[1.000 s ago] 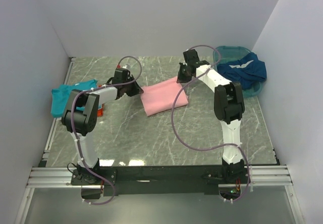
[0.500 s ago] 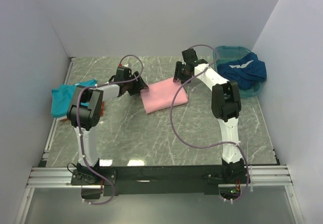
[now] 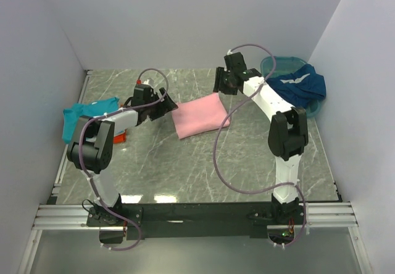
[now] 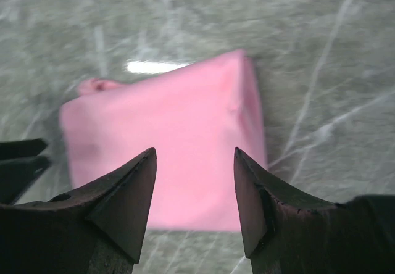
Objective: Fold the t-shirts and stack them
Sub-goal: Fold the tshirt, then neatly place the folded tshirt to the corner
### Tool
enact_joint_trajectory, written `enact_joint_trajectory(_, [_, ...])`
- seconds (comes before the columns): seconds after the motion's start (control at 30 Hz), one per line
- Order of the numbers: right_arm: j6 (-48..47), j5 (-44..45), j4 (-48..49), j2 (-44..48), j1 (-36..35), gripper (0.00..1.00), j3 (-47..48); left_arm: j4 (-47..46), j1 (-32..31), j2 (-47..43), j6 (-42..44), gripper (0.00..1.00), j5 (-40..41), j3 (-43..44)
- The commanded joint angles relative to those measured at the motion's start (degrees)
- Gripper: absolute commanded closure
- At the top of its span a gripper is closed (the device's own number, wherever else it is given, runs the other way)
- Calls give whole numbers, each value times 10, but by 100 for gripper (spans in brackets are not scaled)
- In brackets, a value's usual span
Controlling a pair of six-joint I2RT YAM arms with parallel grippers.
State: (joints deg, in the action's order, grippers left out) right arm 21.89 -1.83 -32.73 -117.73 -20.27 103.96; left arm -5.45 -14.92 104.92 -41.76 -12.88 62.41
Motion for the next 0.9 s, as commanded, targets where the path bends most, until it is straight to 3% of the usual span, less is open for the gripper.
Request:
enact_joint_trajectory(0.0, [-12,6,-13,51,-37,40,-15,-40,1,-41,-12,12,-26,-29])
enact_joint_trajectory(0.2, [27,-76,22,55,-58,41,-96,-96,1,-46,-32,11,-67,-74])
enact_joint_trajectory(0.37, [42,-125,20,7,-61,43,-92,-108,0,-35,-39,11,-76,-87])
enact_joint_trajectory(0.87, [60,-141,-8,-98,-60,44,-76,-115,-18,27,-47,11,-72,-76])
